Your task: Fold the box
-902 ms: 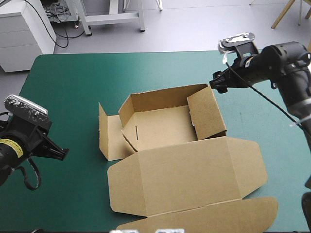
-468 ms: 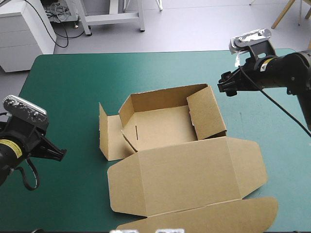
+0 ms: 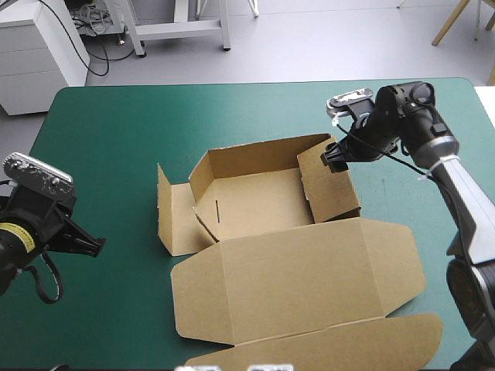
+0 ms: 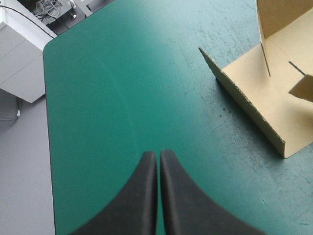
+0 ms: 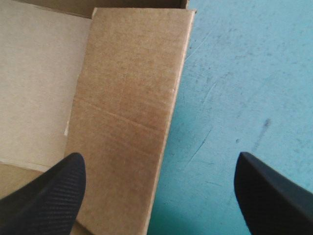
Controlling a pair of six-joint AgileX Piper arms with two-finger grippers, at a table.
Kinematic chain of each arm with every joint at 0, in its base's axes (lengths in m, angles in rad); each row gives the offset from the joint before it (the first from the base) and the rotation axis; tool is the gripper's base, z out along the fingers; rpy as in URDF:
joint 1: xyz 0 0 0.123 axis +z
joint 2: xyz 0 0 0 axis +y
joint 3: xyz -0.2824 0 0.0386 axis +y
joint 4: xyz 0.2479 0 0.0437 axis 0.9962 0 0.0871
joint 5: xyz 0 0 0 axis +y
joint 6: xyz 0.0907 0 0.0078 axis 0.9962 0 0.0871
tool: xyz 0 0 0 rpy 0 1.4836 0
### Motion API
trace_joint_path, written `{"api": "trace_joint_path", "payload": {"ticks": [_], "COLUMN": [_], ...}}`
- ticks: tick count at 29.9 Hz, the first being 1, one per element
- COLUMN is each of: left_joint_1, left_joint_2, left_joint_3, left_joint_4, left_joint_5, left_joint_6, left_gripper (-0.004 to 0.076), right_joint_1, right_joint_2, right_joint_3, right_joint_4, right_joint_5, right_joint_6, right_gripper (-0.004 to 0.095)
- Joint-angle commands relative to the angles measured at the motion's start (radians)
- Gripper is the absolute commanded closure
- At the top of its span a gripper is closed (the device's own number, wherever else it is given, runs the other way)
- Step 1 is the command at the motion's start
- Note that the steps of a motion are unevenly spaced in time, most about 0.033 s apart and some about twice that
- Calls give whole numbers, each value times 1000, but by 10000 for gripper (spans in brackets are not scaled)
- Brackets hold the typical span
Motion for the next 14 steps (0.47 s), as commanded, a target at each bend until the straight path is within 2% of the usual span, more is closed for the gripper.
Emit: {"api": "trace_joint_path", "payload": {"ticks": [1, 9, 11, 14], "left_joint_1": [2, 2, 2, 2], "left_joint_2": [-6, -6, -6, -6], "left_joint_3": [-24, -24, -24, -24], "left_joint_4": [25, 25, 25, 25], "left_joint_5": [-49, -47, -47, -47], "left_joint_6": [-13, -26, -26, -26], "left_gripper": [719, 719, 719, 719], "right_joint_1": [-5, -5, -5, -5], "right_joint_2": [31, 143, 155, 160], "right_joint_3": [-23, -23, -23, -23], "right_joint_4": [11, 48, 55, 62], "right_joint_5": [-29, -29, -29, -29], "right_joint_6": [-12, -12, -12, -12], "right_gripper": [194, 347, 429, 618]}}
